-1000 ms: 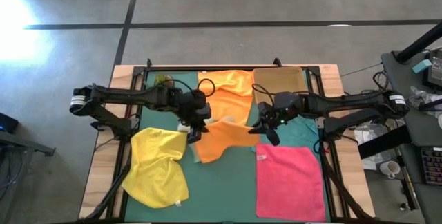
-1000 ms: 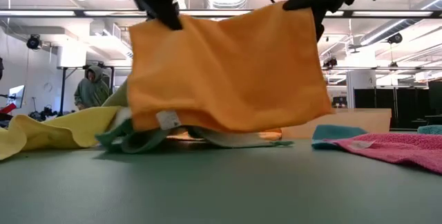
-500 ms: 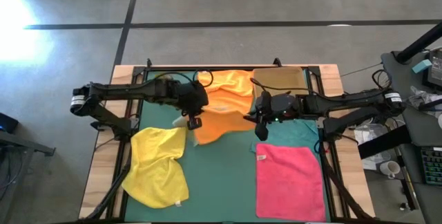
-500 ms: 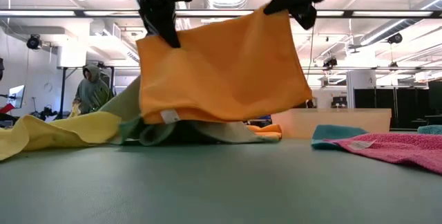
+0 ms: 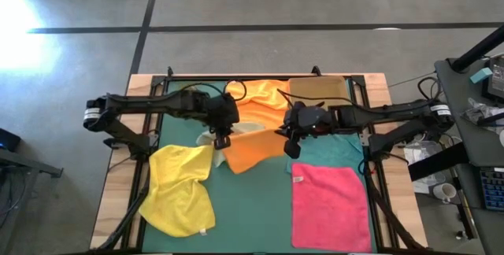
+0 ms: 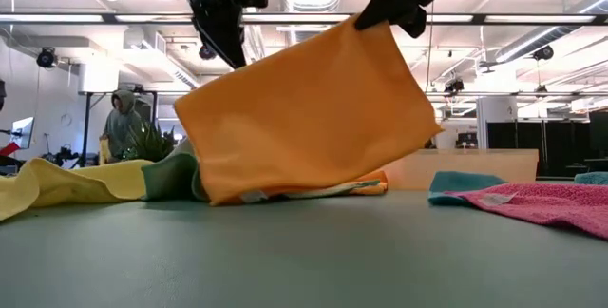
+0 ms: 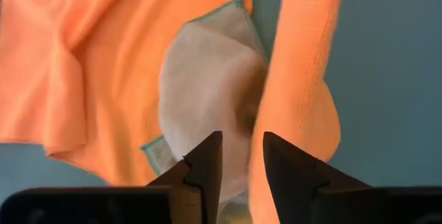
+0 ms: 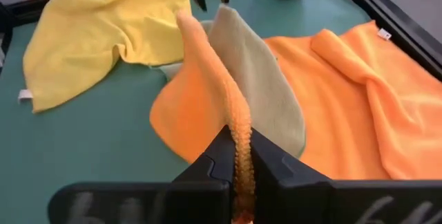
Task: Fold microfiber towels
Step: Fold the bottom orange towel
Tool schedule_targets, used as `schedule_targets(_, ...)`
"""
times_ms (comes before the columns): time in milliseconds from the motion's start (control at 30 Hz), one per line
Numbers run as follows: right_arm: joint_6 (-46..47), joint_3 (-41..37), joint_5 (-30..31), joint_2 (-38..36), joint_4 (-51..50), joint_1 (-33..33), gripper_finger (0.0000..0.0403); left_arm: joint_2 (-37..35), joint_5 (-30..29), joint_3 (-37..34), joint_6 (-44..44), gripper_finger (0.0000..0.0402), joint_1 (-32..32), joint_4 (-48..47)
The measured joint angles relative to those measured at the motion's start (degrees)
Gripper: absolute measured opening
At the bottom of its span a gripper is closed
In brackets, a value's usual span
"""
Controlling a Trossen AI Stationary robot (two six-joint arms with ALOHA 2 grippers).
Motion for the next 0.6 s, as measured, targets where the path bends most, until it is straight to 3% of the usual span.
schedule_targets(267,-0.9,0.6,0.0,0.0,-0.1,-0.1,0.0013,2.5,4.5,0.0,-0.1,0.0092,-0.1,0.2)
schedule_targets(600,-0.9,0.5,0.0,0.0,-1.7,-0.1,0.0013,1.4,5.1,3.0,-2.4,0.0092,0.6,-0.3)
